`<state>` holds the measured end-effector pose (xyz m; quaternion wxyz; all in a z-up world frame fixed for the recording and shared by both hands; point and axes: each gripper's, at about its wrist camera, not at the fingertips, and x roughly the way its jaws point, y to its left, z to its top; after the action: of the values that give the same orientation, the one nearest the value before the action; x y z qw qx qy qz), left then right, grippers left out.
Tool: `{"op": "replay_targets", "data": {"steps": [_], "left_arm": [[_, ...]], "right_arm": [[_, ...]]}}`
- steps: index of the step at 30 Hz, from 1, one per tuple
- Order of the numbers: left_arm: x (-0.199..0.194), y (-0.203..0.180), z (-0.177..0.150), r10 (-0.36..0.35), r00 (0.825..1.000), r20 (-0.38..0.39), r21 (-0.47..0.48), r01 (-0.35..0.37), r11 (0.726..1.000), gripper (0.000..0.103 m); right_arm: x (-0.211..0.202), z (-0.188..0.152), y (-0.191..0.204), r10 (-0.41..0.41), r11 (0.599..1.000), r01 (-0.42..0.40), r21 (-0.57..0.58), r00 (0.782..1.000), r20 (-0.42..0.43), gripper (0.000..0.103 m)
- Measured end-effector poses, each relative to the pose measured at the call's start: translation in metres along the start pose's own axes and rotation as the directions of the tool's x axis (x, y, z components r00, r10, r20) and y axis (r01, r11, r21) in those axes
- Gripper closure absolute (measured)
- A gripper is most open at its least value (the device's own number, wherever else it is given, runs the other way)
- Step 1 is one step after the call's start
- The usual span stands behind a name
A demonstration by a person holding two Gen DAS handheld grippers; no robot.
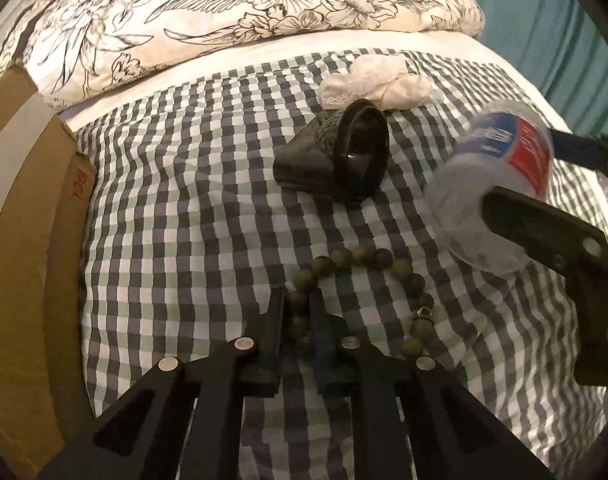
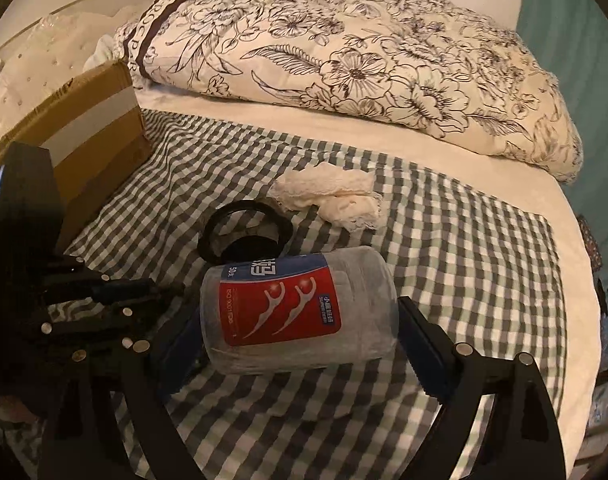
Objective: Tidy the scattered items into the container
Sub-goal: 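Grasp the black bead string with the left tool while the right tool grasps the water bottle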
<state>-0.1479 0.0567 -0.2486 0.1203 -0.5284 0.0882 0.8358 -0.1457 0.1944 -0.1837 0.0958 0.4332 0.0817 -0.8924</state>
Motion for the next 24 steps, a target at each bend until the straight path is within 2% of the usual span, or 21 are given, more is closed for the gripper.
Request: {"op": "replay_targets", "data": {"steps": [7,16,19,24], "left_arm": [[-0.028,0.006,-0.002,-0.025,0.999,0.047,-0.009,0.026,1.0,0.092],[-0.068,0.013,-0.003,-0.07,0.989,0.127,0.001,0.07,0.998,0.092],[-0.082,0.015,-0.005,-0.09,0.984,0.151,0.004,0.091,0.996,0.092],[-0.107,0.02,-0.009,-0.108,0.975,0.196,0.014,0.107,0.994,0.092]], "right_arm": [[-0.03,-0.014,-0.007,-0.025,0.999,0.024,0.046,1.0,0.008,0.013],[-0.068,-0.051,-0.019,-0.073,0.976,0.069,0.207,0.997,0.011,0.013],[-0.079,-0.064,-0.016,-0.077,0.965,0.07,0.254,0.997,0.018,0.013],[-0.096,-0.073,0.001,-0.115,0.958,0.104,0.267,0.993,0.026,0.013]]}}
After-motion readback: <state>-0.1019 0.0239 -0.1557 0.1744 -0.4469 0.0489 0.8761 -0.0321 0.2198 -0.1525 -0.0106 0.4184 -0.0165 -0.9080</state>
